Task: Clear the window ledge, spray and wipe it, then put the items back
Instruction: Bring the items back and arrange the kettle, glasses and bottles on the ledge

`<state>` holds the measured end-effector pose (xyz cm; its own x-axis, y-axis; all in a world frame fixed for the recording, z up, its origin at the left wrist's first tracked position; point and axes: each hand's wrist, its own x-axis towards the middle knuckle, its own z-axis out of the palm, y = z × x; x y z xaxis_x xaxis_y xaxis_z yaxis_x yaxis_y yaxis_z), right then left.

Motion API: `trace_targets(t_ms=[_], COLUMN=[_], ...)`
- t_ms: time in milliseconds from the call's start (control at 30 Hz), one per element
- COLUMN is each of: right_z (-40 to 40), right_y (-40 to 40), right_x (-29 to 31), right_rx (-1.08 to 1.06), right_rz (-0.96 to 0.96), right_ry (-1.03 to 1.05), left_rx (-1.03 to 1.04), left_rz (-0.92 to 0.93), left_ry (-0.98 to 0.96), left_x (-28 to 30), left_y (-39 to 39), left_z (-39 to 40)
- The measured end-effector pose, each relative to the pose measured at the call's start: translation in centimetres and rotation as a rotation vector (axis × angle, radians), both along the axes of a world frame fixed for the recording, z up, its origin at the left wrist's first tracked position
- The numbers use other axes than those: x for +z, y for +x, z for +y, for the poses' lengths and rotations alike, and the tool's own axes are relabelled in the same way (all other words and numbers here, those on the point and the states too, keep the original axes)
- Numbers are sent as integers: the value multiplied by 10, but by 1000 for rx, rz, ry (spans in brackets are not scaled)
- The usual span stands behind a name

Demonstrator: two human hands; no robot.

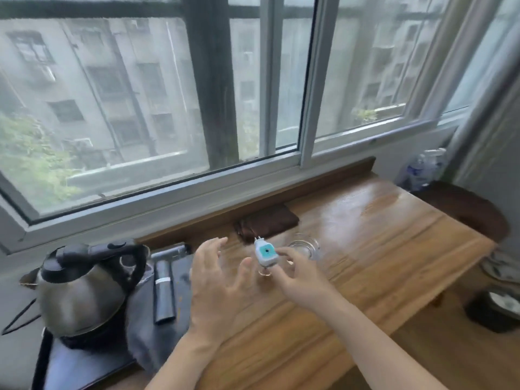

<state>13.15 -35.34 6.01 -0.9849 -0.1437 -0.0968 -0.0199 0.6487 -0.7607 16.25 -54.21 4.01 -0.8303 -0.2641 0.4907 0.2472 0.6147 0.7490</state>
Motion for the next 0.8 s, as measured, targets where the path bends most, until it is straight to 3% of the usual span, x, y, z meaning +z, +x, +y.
trace_targets(t_ms=[433, 800], right_z=[273, 397], right_y=[-11, -3], right_x=[10, 2], right_rx=[-267, -498], right_rz=[21, 39], right_ry=[6, -45], left_rx=[-274, -461], left_rz=[-75, -155], left_ry=[53, 90], left_x=[-3, -6], left_y=[-78, -119], left_z=[276, 421])
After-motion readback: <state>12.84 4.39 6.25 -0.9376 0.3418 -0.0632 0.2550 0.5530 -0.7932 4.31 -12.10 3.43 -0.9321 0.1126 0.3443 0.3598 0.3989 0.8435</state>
